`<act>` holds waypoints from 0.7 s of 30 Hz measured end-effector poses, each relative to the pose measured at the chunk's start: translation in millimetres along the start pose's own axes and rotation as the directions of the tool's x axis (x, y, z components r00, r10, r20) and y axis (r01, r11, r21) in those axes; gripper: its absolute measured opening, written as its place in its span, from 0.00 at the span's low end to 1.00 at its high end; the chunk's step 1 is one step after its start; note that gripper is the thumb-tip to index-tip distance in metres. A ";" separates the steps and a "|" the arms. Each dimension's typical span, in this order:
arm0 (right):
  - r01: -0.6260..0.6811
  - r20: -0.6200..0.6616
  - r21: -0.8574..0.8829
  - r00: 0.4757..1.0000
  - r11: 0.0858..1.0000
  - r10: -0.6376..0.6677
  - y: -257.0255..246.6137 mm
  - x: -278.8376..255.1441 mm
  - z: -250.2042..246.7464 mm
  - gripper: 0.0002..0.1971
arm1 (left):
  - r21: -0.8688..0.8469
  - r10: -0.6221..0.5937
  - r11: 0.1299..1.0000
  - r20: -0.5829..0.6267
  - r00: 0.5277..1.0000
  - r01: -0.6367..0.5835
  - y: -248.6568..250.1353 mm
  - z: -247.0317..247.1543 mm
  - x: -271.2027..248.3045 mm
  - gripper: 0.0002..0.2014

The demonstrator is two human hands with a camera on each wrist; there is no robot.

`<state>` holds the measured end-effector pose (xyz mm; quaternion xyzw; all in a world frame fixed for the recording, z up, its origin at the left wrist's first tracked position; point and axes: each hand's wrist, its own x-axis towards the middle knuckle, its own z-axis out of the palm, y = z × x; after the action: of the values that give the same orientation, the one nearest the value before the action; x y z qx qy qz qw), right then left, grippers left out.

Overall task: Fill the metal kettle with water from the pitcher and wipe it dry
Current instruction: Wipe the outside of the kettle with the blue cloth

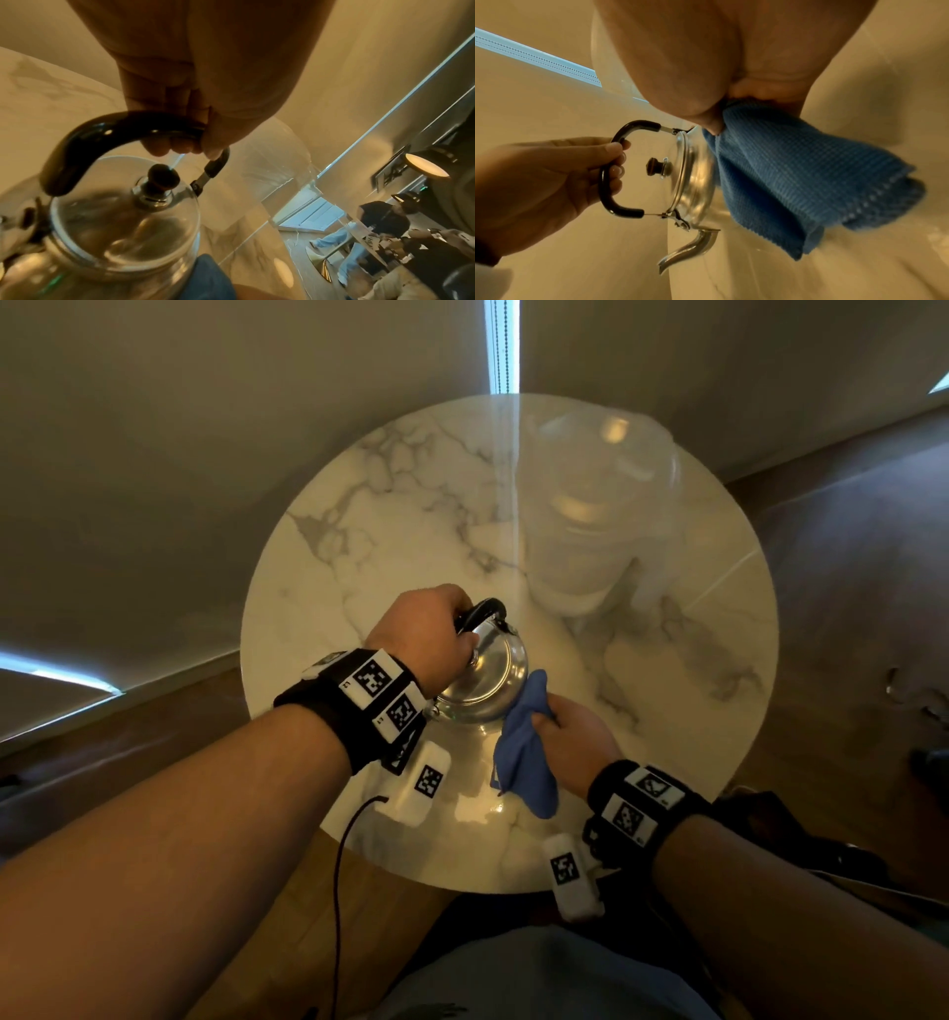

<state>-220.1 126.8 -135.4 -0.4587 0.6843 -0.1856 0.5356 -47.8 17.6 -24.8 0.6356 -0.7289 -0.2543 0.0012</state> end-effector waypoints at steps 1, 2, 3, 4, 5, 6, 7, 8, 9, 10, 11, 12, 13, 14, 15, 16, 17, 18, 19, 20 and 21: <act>0.006 0.013 0.008 1.000 1.000 -0.006 0.3 -1.7 -5.1 0.10 | 0.025 0.005 1.000 0.017 1.000 -0.005 1.4 -1.3 0.6 0.14; 0.011 0.017 0.007 1.000 1.000 -0.011 -0.3 -3.5 -10.5 0.10 | 0.050 0.014 0.999 0.034 0.999 -0.016 2.3 -2.8 0.8 0.13; 0.017 0.014 0.001 1.000 1.000 -0.017 -1.2 -5.4 -15.5 0.12 | 0.072 0.027 0.997 0.051 0.998 -0.030 2.9 -4.7 0.1 0.12; 0.020 0.007 0.000 1.000 1.000 -0.020 -1.1 -6.6 -20.3 0.14 | 0.089 0.041 0.995 0.072 0.997 -0.048 2.9 -6.6 -1.0 0.13; 0.022 0.002 0.013 1.000 1.000 -0.022 -0.4 -7.5 -24.8 0.15 | 0.105 0.063 0.992 0.096 0.993 -0.074 3.0 -8.6 -2.6 0.13; 0.019 -0.001 0.036 1.000 0.999 -0.019 0.4 -7.9 -28.7 0.17 | 0.123 0.090 0.987 0.126 0.988 -0.106 3.0 -10.8 -4.4 0.13; 0.021 -0.003 0.064 1.000 0.998 -0.021 1.9 -8.9 -32.4 0.18 | 0.144 0.119 0.979 0.159 0.980 -0.143 3.1 -13.2 -6.5 0.12; 0.026 -0.004 0.084 1.000 0.996 -0.026 3.5 -10.3 -35.7 0.18 | 0.164 0.147 0.970 0.193 0.970 -0.180 3.1 -15.9 -8.5 0.12; 0.037 -0.009 0.096 0.999 0.995 -0.036 5.5 -11.3 -38.5 0.19 | 0.185 0.170 0.959 0.229 0.958 -0.214 3.0 -18.9 -10.4 0.13; 0.041 -0.015 0.096 0.999 0.995 -0.040 8.1 -11.4 -40.5 0.19 | 0.205 0.192 0.946 0.266 0.945 -0.250 3.3 -21.8 -12.3 0.14; 0.047 -0.018 0.100 0.999 0.994 -0.046 10.3 -12.0 -42.7 0.19 | 0.226 0.213 0.931 0.305 0.928 -0.288 3.9 -24.4 -14.2 0.14; 0.042 -0.014 0.111 0.999 0.993 -0.041 12.4 -12.9 -44.7 0.19 | 0.246 0.238 0.910 0.346 0.907 -0.333 4.4 -26.4 -16.0 0.16; 0.035 -0.001 0.135 0.999 0.990 -0.036 13.0 -14.8 -47.0 0.19 | 0.268 0.264 0.884 0.389 0.882 -0.383 5.1 -28.0 -17.8 0.17; 0.025 0.021 0.159 0.999 0.987 -0.029 12.9 -17.2 -49.1 0.18 | 0.294 0.284 0.854 0.431 0.857 -0.430 5.6 -29.0 -19.1 0.19; 0.031 0.050 0.183 0.998 0.983 -0.041 13.1 -20.7 -51.6 0.17 | 0.320 0.296 0.823 0.464 0.835 -0.470 6.2 -29.6 -20.5 0.20; 0.048 0.081 0.208 0.994 0.977 -0.066 14.5 -23.7 -54.6 0.16 | 0.341 0.306 0.796 0.487 0.818 -0.500 6.3 -29.5 -21.2 0.21; 0.071 0.106 0.239 0.989 0.968 -0.099 15.3 -26.6 -57.3 0.16 | 0.348 0.319 0.777 0.500 0.805 -0.524 6.0 -29.0 -21.8 0.21; 0.093 0.120 0.265 0.984 0.960 -0.129 14.2 -29.2 -58.2 0.16 | 0.345 0.332 0.767 0.508 0.795 -0.541 5.2 -28.0 -22.1 0.22; 0.095 0.131 0.291 0.982 0.952 -0.138 10.7 -30.9 -58.1 0.17 | 0.336 0.342 0.764 0.513 0.787 -0.551 4.1 -26.8 -22.4 0.21; 0.089 0.140 0.302 0.981 0.949 -0.137 9.3 -30.1 -56.6 0.16 | 0.318 0.355 0.767 0.514 0.781 -0.558 2.6 -25.6 -22.5 0.21; 0.090 0.144 0.288 0.980 0.953 -0.136 10.3 -28.8 -54.7 0.16 | 0.294 0.369 0.773 0.513 0.775 -0.562 0.4 -24.4 -22.2 0.21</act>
<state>-273.8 142.9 -107.4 -0.4306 0.5779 -0.2730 0.6373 -35.9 29.3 3.6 0.3416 -0.8855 -0.2103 -0.2343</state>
